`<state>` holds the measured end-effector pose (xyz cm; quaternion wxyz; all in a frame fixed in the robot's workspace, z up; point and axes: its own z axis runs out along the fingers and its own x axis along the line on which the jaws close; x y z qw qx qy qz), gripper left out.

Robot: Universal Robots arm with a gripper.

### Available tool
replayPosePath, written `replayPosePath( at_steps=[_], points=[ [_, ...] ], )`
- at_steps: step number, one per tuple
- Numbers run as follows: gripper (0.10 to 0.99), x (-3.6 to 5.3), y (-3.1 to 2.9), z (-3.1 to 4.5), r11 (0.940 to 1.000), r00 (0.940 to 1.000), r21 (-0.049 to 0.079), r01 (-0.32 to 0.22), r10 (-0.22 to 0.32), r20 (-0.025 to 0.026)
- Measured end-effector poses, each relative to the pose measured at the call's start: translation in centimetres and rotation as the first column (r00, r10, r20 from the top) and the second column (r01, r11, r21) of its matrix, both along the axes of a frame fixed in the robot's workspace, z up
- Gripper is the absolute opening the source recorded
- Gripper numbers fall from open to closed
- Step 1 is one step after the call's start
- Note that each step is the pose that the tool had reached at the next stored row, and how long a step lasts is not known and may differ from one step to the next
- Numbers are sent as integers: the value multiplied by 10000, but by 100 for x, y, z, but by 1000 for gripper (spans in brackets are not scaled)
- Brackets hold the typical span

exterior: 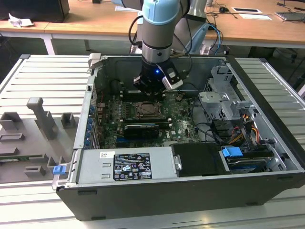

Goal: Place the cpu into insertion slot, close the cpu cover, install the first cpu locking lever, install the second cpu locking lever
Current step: 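Install the first cpu locking lever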

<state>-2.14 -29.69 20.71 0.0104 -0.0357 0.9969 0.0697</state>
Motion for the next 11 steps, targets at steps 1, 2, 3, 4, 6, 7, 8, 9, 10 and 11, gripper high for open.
replayPosePath(
  at_steps=[1, 2, 3, 4, 6, 7, 8, 9, 10, 11],
  points=[
    [106, 1, 0, -8, 10000, 10000, -24, -1, 1, 1],
    [106, 1, 0, -13, 10000, 10000, -42, -1, 1, 0],
    [106, 1, 0, -18, 10000, 10000, -60, -1, 1, 0],
    [106, 1, 0, -21, 10000, 10000, -83, -1, 1, 0],
    [106, 1, -1, -23, 9999, 10000, -108, -2, 2, -2],
    [106, 1, -1, -23, 9999, 10000, -111, -1, 1, -1],
    [106, 1, 1, -25, 9999, 10000, -123, 0, 0, 2],
    [106, 1, 1, -29, 9998, 10000, -185, 1, -1, 1],
    [106, 3, 0, -32, 9996, 10000, -285, 0, 0, 0],
    [106, 5, 0, -35, 9994, 10000, -359, -1, 1, 0]
  ],
)
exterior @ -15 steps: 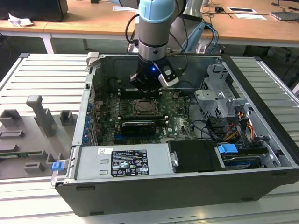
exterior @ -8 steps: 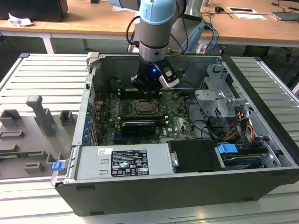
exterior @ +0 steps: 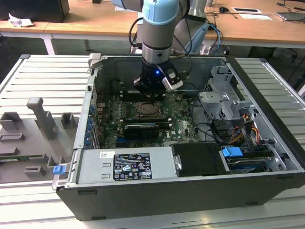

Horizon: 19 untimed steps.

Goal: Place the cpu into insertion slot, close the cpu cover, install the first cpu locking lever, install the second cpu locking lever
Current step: 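Install the first cpu locking lever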

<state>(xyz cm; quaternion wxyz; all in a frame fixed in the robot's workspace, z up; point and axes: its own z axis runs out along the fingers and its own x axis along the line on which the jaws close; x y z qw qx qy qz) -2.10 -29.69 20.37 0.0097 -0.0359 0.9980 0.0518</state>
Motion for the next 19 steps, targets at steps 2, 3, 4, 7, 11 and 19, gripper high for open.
replayPosePath(
  at_steps=[2, 3, 4, 7, 11, 19],
  points=[
    [106, 5, 0, -7, 9999, 10000, -116, 0, 0, -2],
    [106, 7, 1, -13, 9999, 10000, -157, 1, -1, -3],
    [106, 9, 2, -19, 9999, 10000, -158, 3, -3, -3],
    [106, 12, 4, -35, 10000, 10000, -96, -1, 1, -3],
    [106, 13, 5, -50, 9995, 10000, 306, 1, -1, -1],
    [106, 14, 7, 103, 9994, 10000, 335, 0, 0, 0]
  ],
)
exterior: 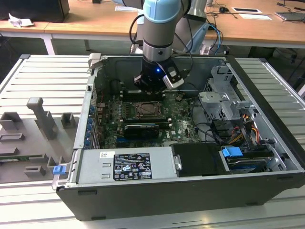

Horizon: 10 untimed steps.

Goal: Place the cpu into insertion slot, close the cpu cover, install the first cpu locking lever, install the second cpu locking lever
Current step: 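Install the first cpu locking lever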

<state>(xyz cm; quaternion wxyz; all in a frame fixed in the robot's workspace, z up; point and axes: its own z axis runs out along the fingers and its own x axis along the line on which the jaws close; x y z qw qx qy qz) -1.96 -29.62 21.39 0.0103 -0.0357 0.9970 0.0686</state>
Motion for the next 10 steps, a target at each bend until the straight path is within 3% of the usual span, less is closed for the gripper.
replayPosePath(
  at_steps=[10],
  points=[
    [106, 0, -40, 4, 10000, 10000, 1, 0, 0, 1]
  ],
)
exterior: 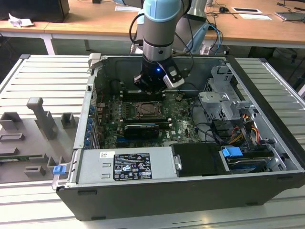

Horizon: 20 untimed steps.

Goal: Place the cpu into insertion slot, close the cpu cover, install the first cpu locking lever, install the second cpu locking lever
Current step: 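Install the first cpu locking lever, then install the second cpu locking lever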

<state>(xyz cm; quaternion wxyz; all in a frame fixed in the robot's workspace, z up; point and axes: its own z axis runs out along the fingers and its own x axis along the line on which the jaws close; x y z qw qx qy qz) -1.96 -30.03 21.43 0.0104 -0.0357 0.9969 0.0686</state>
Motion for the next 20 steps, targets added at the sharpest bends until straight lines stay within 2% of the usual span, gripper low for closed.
replayPosePath(
  at_steps=[4, 8, 14, 18, 20],
  points=[
    [106, 0, -22, 0, 10000, 10000, 0, -1, 1, 0],
    [106, 0, -80, 0, 10000, 10000, 0, 0, 0, 0],
    [106, 0, -124, 0, 10000, 10000, 0, 0, 0, 0],
    [106, 0, -135, 4, 10000, 10000, -3, 0, 0, -1],
    [106, 0, -134, 31, 10000, 10000, -1, 0, 0, 0]
  ],
)
